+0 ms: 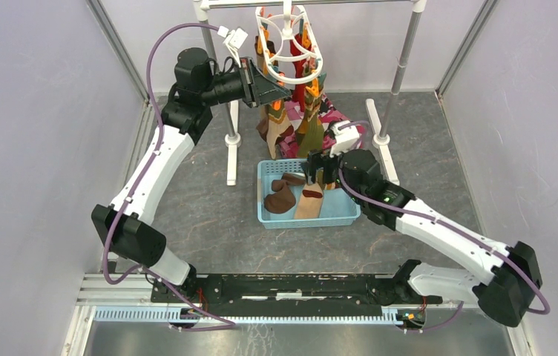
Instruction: Remove the socks clipped to the hanger
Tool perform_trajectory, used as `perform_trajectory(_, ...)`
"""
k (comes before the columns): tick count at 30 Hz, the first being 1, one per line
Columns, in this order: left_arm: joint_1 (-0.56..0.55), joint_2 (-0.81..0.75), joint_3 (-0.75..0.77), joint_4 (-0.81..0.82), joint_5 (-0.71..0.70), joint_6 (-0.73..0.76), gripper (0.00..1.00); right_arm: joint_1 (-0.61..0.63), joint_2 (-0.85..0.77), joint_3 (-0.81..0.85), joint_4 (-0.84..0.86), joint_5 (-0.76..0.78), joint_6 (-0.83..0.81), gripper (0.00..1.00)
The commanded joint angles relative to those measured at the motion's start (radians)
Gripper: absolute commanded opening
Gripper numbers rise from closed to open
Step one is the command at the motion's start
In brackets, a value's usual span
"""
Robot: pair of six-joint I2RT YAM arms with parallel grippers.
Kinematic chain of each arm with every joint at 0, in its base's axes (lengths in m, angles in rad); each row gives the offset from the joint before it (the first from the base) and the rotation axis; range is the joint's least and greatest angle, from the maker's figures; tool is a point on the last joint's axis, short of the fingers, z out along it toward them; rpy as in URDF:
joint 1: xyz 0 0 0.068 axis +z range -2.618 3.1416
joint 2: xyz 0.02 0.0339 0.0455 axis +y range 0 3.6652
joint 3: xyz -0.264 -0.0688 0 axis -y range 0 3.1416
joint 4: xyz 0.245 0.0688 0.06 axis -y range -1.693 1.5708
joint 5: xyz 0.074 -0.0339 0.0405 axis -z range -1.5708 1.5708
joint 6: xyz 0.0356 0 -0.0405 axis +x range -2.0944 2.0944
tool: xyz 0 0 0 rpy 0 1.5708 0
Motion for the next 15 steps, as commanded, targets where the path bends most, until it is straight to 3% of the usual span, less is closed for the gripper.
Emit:
perform_trajectory(1,-0.021,-0.044,0.017,-0.018,0.027,0.041,0.13,0.041,0.091,0.017,0.495,-0.003,-0.171,0.92)
perform_trajectory(3,-0.021,-0.043,0.025,-0.023,0.041,0.05,0.17,0.043,0.151,0.028,0.634,-0.003,-0.203,0.94)
perform_trajectory(7,-0.021,-0.043,0.039,-0.037,0.05,0.058,0.19,0.043,0.306,0.184,0.637,-0.037,-0.256,0.95)
perform_trajectory(11,-0.021,-0.041,0.043,-0.04,0.055,0.052,0.22,0.039,0.41,0.226,0.732,0.037,-0.313,0.95)
perform_trajectory(15,-0.021,-0.052,0.042,-0.053,0.059,0.056,0.44,0.021,0.491,0.243,0.834,0.067,-0.326,0.9)
